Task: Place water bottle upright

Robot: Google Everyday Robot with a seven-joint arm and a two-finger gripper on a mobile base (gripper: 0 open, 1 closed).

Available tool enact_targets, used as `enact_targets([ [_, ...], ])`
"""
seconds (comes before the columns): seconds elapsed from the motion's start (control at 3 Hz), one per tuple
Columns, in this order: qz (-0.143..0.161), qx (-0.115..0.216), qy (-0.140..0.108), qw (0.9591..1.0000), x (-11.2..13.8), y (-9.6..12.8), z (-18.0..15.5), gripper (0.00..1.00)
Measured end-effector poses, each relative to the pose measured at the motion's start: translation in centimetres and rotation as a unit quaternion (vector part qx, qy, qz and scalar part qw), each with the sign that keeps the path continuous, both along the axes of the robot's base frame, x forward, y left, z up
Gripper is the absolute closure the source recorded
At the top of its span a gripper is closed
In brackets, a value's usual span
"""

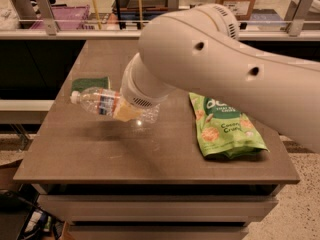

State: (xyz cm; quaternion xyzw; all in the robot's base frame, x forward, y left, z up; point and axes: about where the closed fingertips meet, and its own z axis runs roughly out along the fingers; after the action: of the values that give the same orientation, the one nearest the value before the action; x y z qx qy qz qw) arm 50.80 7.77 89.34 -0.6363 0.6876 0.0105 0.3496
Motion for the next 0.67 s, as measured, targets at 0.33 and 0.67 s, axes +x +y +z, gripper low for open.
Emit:
enact_targets([
  [0.33, 0.015, 0.030, -0.026, 0.9991, 0.3, -1.4, 2.4, 1.00],
  [0.67, 0.027, 0.076, -0.039, 0.9960, 0.4, -2.9, 4.6, 1.00],
])
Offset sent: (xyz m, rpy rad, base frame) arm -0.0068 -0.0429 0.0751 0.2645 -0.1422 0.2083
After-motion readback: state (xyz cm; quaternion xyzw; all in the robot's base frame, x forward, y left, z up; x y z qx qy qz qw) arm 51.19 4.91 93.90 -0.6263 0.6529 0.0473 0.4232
